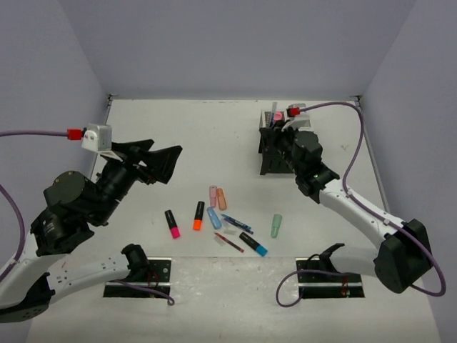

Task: Sort the stationery into containers
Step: Place the pen in the storage box.

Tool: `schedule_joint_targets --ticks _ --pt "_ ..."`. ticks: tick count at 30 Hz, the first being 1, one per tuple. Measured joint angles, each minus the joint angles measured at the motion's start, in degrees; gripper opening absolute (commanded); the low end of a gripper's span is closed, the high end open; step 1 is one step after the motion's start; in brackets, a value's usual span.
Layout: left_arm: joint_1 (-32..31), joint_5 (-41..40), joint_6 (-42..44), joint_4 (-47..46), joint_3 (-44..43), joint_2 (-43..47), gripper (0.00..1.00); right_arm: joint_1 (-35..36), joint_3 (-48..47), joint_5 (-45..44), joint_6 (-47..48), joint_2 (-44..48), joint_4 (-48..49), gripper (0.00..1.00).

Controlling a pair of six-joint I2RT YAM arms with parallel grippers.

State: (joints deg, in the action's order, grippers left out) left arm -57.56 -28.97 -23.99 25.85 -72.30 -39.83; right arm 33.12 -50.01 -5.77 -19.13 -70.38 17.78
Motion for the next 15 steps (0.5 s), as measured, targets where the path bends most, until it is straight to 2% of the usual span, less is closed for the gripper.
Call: schedule_joint_targets --ticks 4,11,15 --pt "0.0 -2.69 -1.18 4.09 3.31 4.11 1.0 -6.42 0.54 -6.38 0.06 -5.28 5.45 0.0" --pt "0.0 -4.39 -2.47 11.77 6.32 5.92 1.0 -18.15 -2.95 -7.23 -0.19 -17.53 7.91 0.0" --pt "0.0 -4.73 -2.49 13.68 9.57 8.53 1.0 -21.83 -7.37 -6.57 0.03 -22.52 8.78 0.0"
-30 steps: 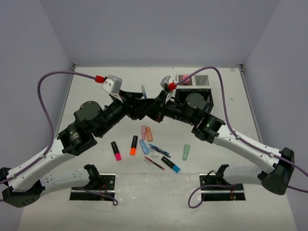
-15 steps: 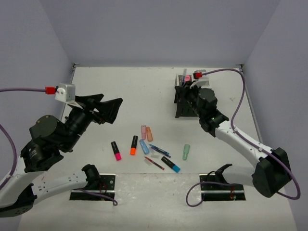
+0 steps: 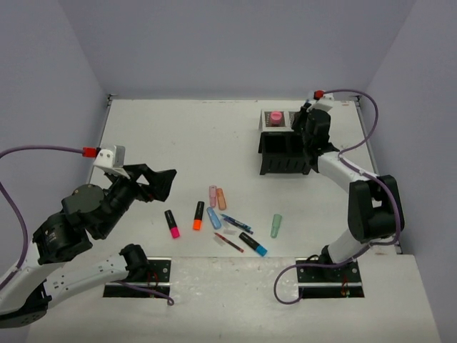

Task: Sort the stationery into containers
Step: Place the pen in the storage box.

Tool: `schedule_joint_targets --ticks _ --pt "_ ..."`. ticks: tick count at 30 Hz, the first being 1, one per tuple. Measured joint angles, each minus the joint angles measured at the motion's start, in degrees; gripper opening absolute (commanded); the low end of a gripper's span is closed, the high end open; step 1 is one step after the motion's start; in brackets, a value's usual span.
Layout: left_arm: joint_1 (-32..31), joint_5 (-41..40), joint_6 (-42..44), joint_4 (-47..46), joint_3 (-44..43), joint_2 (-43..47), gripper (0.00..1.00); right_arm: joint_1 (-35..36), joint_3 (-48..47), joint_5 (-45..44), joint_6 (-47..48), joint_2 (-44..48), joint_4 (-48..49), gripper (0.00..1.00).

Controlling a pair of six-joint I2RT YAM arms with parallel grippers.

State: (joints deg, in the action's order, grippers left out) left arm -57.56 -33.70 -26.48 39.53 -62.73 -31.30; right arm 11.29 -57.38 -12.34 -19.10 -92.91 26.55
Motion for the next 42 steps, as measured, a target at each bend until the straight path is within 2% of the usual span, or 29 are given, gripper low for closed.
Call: schedule_joint_targets --ticks 8,18,21,25,30,33,42 --pt "0.0 -0.27 0.07 0.66 5.27 3.9 1.0 -3.06 -7.11 2.03 1.82 -6.8 0.21 0.0" --pt "0.0 -0.41 0.07 0.66 8.38 6.07 1.0 -3.3 -13.42 4.22 2.3 -10.25 -3.46 0.07" --pt "0.0 -0.77 0.1 0.66 8.38 6.88 1.0 -3.42 -13.49 4.34 2.32 -10.25 -3.76 0.2" --pt "0.0 -1.31 0.56 0.65 8.38 7.39 1.0 -3.43 -13.49 4.4 2.45 -10.25 -4.71 0.25" --pt "0.0 -2.24 0.73 2.03 7.4 7.25 1.0 -3.43 -13.49 4.36 2.62 -10.25 -5.16 0.39" --pt "0.0 -2.91 1.13 2.75 5.96 7.63 1.0 -3.43 -13.49 4.38 2.76 -10.25 -5.55 0.36" --pt "0.02 -5.41 1.79 3.33 4.64 9.71 1.0 -3.43 -13.31 4.62 2.87 -10.14 -5.95 0.4"
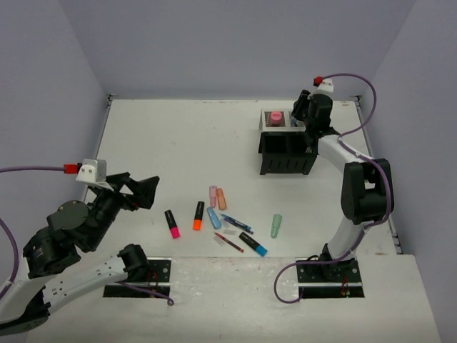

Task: Sort the stationery into containers
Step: Place the pen in the storage box, then pick up the pen from the center of the board.

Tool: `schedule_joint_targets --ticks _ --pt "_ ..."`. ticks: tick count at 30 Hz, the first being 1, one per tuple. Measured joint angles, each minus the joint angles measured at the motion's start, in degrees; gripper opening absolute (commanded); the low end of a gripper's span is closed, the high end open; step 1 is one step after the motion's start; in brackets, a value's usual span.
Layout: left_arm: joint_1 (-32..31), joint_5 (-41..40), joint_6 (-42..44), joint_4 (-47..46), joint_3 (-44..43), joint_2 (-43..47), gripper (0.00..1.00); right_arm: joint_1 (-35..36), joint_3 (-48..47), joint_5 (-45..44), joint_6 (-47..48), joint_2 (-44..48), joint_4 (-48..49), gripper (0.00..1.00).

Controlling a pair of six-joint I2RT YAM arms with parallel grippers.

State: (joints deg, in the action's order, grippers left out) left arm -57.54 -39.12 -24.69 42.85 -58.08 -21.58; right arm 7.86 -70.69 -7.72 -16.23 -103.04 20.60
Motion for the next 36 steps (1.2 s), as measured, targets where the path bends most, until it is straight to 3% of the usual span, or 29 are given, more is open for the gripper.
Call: schedule_joint_targets --ticks 7,9,16,24,30,36 --pt "0.02 -2.98 -5.75 1.06 0.4 -5.44 1.0 1.28 0.76 4.49 0.13 7.22 -7.37 0.44" --pt "0.01 -4.56 -8.52 2.45 0.66 -10.36 1.0 3.66 0.54 4.91 1.24 12.27 -11.64 0.51" --pt "2.89 -10.29 -19.76 11.19 0.07 -32.77 1.0 23.23 -3.2 5.51 3.43 27.79 -34.42 0.64" --pt "21.71 -0.13 -14.29 4.65 2.1 -33.12 1.0 39.78 10.0 2.63 2.22 29.95 -48.87 0.43" --pt "26.07 5.73 -11.26 1.51 4.09 -32.42 1.0 48.57 15.38 -0.96 1.27 28.25 -49.83 0.39" --pt "26.67 8.3 -9.0 0.36 8.58 -30.79 1.0 50.83 14.94 -2.15 1.28 21.71 -49.3 0.36"
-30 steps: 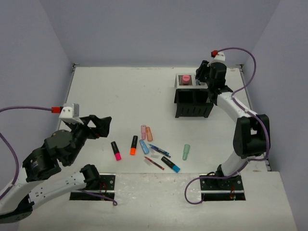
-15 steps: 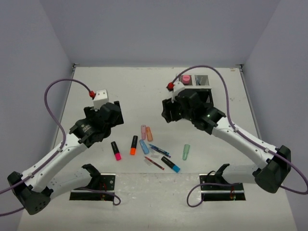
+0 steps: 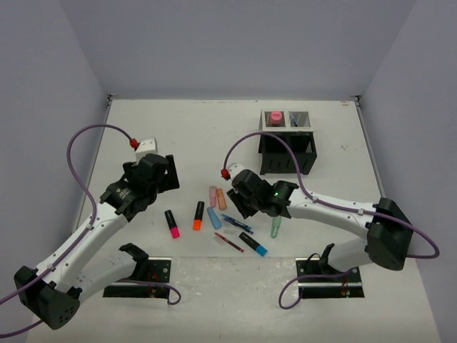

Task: Sort the stationery into containers
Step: Pick up the pen from the center of the board.

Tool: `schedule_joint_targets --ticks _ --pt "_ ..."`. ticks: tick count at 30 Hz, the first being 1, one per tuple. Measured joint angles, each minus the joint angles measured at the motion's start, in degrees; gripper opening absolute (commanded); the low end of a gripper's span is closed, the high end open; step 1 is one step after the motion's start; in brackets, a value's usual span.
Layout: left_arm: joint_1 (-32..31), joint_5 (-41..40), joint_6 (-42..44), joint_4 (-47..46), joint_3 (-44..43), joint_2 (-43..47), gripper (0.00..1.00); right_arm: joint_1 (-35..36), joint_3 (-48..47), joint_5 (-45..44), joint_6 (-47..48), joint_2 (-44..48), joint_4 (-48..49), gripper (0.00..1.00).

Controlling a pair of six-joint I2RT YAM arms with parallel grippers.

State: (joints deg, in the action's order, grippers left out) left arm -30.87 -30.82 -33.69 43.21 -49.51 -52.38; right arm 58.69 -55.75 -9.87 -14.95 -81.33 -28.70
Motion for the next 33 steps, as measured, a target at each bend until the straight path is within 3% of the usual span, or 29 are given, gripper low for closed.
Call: schedule_joint_targets --ticks 8,33 --pt "0.0 1.16 0.98 -2.01 0.28 3.39 1.0 0.25 -1.27 1.44 0.45 -10.32 0.16 0.33" --pt "0.0 4.16 2.46 -3.31 0.68 3.85 1.0 0.66 -3.17 4.88 1.14 -17.64 1.71 0.28"
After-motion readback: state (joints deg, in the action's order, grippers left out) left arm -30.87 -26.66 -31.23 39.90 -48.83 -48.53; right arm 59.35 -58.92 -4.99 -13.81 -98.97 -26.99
